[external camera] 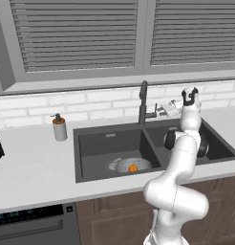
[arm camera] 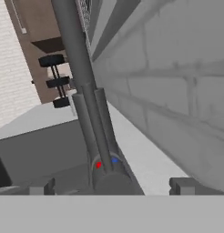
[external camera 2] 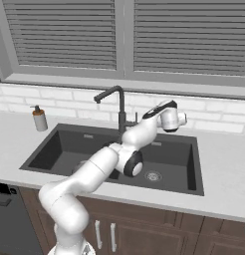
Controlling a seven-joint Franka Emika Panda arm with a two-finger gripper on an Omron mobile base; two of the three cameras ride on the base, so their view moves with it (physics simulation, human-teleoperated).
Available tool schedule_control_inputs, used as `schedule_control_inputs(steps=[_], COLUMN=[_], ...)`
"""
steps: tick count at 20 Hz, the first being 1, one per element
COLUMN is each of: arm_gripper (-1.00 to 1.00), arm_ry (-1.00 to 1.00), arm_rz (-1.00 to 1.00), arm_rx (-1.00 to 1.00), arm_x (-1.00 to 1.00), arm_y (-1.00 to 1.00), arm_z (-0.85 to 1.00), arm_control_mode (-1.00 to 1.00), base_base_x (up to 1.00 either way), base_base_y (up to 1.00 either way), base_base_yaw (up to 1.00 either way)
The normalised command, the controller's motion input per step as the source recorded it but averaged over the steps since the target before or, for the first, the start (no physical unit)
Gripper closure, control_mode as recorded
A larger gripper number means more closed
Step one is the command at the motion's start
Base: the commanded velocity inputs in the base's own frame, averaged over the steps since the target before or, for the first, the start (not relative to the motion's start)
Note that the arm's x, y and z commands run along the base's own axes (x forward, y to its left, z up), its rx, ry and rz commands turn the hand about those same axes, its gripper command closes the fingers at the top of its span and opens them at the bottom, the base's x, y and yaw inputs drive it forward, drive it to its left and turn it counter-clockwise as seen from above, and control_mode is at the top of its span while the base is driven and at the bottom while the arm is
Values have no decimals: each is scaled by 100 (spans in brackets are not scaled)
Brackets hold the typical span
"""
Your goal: Put the colander in the sink, put the tangerine in the colander, and turn on the sink faucet and pour water over the colander.
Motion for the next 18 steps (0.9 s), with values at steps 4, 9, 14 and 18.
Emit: schedule_control_inputs(steps=[4, 9, 14, 18], arm_gripper=[-100, -100, -100, -100], arm_ry=[-8, 0, 1, 3], arm_rz=[-12, -8, -1, 0], arm_rx=[0, 0, 0, 0], arm_x=[20, 32, 35, 23], arm_y=[0, 16, 32, 42], arm_z=[0, 0, 0, 0], arm_control_mode=[-100, -100, -100, -100], base_base_x=[0, 0, 0, 0], base_base_y=[0, 0, 0, 0], base_base_yaw=[0, 0, 0, 0])
